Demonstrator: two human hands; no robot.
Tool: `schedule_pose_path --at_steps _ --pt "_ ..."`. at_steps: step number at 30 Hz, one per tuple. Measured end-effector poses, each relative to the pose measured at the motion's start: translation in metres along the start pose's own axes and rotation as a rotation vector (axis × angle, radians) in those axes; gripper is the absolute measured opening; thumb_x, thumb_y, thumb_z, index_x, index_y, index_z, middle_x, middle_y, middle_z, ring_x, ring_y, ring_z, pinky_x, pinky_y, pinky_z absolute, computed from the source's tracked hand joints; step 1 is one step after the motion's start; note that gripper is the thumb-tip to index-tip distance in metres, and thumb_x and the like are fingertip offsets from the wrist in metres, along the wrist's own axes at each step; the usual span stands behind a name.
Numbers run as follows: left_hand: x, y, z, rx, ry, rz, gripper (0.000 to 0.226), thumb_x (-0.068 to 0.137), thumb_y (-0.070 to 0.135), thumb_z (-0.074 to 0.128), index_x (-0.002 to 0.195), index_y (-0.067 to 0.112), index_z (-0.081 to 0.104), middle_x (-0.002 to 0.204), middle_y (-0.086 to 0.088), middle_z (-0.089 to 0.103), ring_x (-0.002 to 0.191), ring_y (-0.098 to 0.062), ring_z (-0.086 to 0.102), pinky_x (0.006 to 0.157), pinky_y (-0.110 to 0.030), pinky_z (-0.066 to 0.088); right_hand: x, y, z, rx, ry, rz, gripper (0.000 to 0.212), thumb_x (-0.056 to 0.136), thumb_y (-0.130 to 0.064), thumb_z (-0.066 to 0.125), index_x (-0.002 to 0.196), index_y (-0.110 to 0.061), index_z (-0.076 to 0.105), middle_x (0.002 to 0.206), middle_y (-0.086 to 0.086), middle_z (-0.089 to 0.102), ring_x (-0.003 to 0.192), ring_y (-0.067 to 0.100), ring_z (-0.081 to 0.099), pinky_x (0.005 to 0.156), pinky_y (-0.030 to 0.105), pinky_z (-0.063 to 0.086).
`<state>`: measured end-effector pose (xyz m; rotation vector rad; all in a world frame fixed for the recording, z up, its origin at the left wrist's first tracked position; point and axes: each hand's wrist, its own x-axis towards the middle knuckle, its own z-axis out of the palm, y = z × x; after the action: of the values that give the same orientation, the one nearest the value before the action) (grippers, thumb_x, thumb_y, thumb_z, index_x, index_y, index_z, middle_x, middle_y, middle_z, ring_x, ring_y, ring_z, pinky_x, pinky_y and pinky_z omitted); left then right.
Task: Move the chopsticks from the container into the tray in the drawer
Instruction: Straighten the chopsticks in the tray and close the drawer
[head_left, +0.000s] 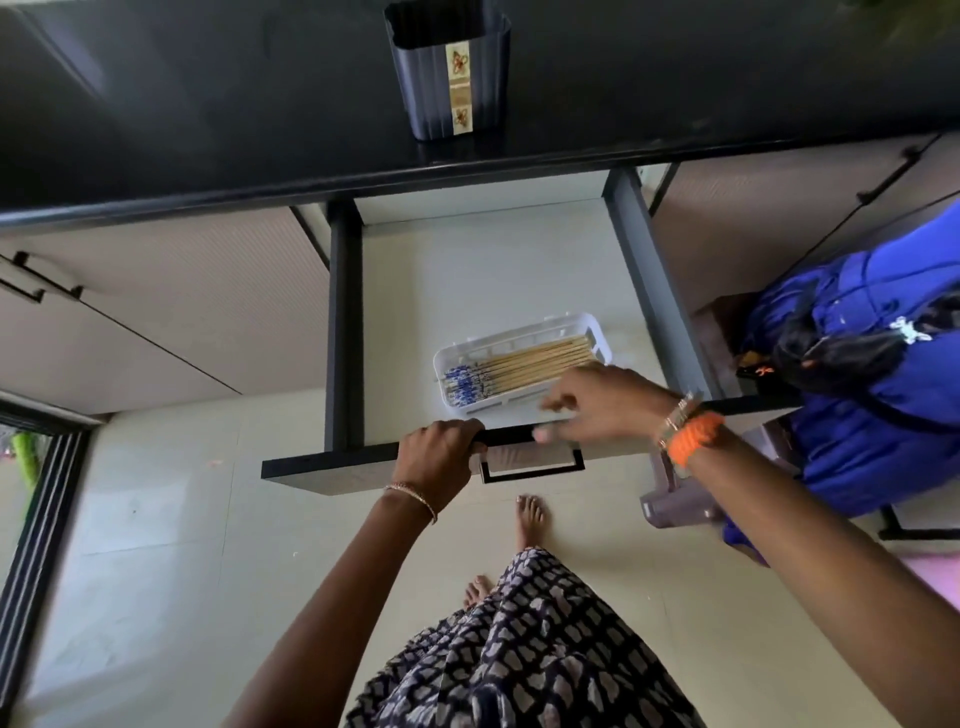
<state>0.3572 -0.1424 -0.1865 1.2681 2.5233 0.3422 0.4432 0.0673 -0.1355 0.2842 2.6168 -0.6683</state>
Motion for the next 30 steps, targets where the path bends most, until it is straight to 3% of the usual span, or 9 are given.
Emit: schedule_pose_path --at_steps 3,6,10,13,19,22,26,28,30 --pt "0.014 -0.002 -0.003 0.005 0.065 -0.008 0.021 0.092 0.025 0.046 0.105 0.018 0.061 0.102 -0.003 0.071 0.089 -0.03 0.066 0.068 -0.034 0.05 -0.024 0.009 0.02 -0.418 0.247 -0.001 0.015 0.084 -0.024 0.055 0.095 -0.022 0.064 0.091 -0.003 0.068 0.088 0.021 0.064 0.062 0.031 0.048" --pt "0.041 -0.009 -0.011 -0.024 0.088 -0.051 0.02 0.092 0.025 0.048 0.104 0.016 0.061 0.101 -0.005 0.072 0.088 -0.032 0.066 0.069 -0.035 0.05 0.003 0.023 0.019 -0.423 0.393 0.068 0.03 0.083 -0.004 0.048 0.104 -0.018 0.064 0.096 -0.002 0.068 0.095 0.021 0.061 0.064 0.031 0.05" --pt "0.088 -0.023 -0.027 -0.062 0.103 -0.083 0.019 0.092 0.024 0.051 0.103 0.013 0.063 0.103 -0.01 0.071 0.091 -0.033 0.066 0.072 -0.038 0.052 0.051 0.037 -0.011 -0.314 0.464 0.108 0.02 0.081 -0.008 0.053 0.091 -0.015 0.069 0.088 0.002 0.072 0.083 0.023 0.066 0.067 0.032 0.055" --pt "0.129 -0.036 -0.039 -0.082 0.113 -0.116 0.02 0.091 0.025 0.054 0.101 0.011 0.063 0.103 -0.013 0.071 0.09 -0.033 0.066 0.073 -0.04 0.055 0.077 0.048 -0.032 -0.284 0.485 0.034 0.015 0.08 -0.021 0.054 0.086 -0.013 0.065 0.083 0.002 0.07 0.081 0.022 0.064 0.064 0.032 0.056" --pt "0.195 -0.056 -0.062 0.014 0.168 -0.147 0.027 0.09 0.033 0.053 0.101 0.01 0.063 0.102 -0.012 0.07 0.09 -0.032 0.065 0.072 -0.039 0.055 0.141 0.07 -0.07 -0.417 0.486 -0.049 0.028 0.083 -0.024 0.062 0.106 -0.01 0.055 0.105 0.007 0.061 0.1 0.025 0.056 0.075 0.037 0.051" --pt "0.222 -0.061 -0.072 0.011 0.257 -0.098 0.038 0.087 0.029 0.059 0.118 0.007 0.056 0.123 -0.016 0.059 0.11 -0.032 0.056 0.086 -0.043 0.052 0.171 0.076 -0.092 -0.467 0.533 -0.015 0.054 0.077 -0.026 0.068 0.123 -0.009 0.048 0.121 0.01 0.054 0.113 0.027 0.05 0.09 0.038 0.049" --pt "0.266 -0.07 -0.083 0.133 0.292 -0.107 0.067 0.087 0.027 0.06 0.142 0.007 0.028 0.151 -0.019 0.029 0.141 -0.034 0.025 0.116 -0.044 0.027 0.21 0.087 -0.124 -0.532 0.52 0.035 0.075 0.086 -0.021 0.053 0.147 0.003 0.017 0.152 0.022 0.028 0.142 0.036 0.026 0.117 0.045 0.026" --pt "0.288 -0.075 -0.085 0.206 0.295 -0.132 0.071 0.088 0.027 0.058 0.144 0.007 0.021 0.153 -0.018 0.024 0.143 -0.032 0.019 0.118 -0.044 0.019 0.228 0.092 -0.14 -0.569 0.507 0.063 0.078 0.086 -0.03 0.055 0.146 0.003 0.017 0.15 0.022 0.03 0.139 0.036 0.028 0.117 0.046 0.025" --pt "0.302 -0.077 -0.088 0.25 0.31 -0.151 0.071 0.086 0.024 0.061 0.144 0.006 0.024 0.15 -0.019 0.03 0.141 -0.033 0.026 0.117 -0.044 0.02 0.243 0.093 -0.151 -0.6 0.553 0.064 0.072 0.081 -0.037 0.065 0.136 -0.002 0.035 0.137 0.018 0.044 0.125 0.034 0.044 0.106 0.046 0.038"
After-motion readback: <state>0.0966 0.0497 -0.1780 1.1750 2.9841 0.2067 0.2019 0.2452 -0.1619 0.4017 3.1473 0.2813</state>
